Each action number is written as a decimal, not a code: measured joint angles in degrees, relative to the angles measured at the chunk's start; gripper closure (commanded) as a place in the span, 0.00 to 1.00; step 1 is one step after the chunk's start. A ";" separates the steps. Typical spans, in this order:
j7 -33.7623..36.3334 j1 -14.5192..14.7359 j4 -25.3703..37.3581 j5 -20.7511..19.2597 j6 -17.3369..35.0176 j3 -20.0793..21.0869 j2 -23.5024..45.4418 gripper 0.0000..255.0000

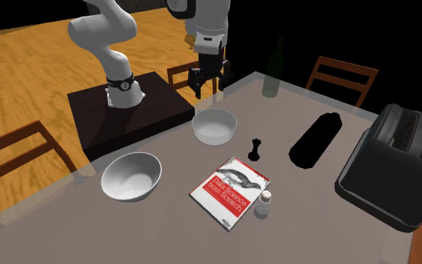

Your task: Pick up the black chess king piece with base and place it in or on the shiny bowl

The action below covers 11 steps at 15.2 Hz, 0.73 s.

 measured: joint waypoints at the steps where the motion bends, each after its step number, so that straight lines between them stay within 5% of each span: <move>1: 1.14 0.19 1.99 -1.05 0.61 0.24 2.62 0.00; 11: 10.64 5.24 19.19 -10.23 5.53 -0.61 25.00 0.00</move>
